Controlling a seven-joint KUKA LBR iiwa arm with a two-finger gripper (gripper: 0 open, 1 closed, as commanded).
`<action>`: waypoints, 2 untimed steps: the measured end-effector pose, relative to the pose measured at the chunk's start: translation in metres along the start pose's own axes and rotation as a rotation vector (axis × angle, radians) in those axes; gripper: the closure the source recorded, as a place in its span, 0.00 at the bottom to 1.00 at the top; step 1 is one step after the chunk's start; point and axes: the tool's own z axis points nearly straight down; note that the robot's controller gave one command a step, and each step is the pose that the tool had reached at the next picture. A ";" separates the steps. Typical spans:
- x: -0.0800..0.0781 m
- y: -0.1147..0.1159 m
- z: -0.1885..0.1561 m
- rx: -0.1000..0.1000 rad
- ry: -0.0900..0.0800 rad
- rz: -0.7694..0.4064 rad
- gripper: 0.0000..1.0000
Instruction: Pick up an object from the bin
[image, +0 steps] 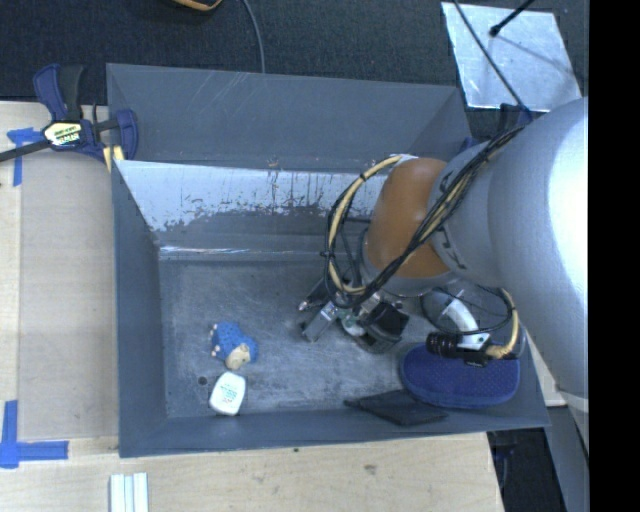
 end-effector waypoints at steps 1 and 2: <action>-0.001 0.000 0.000 0.000 -0.001 -0.002 0.00; -0.003 0.000 -0.001 -0.002 -0.006 -0.001 1.00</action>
Offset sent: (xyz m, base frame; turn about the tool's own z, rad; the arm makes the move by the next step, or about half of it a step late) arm 0.0000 0.0000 0.0000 0.0000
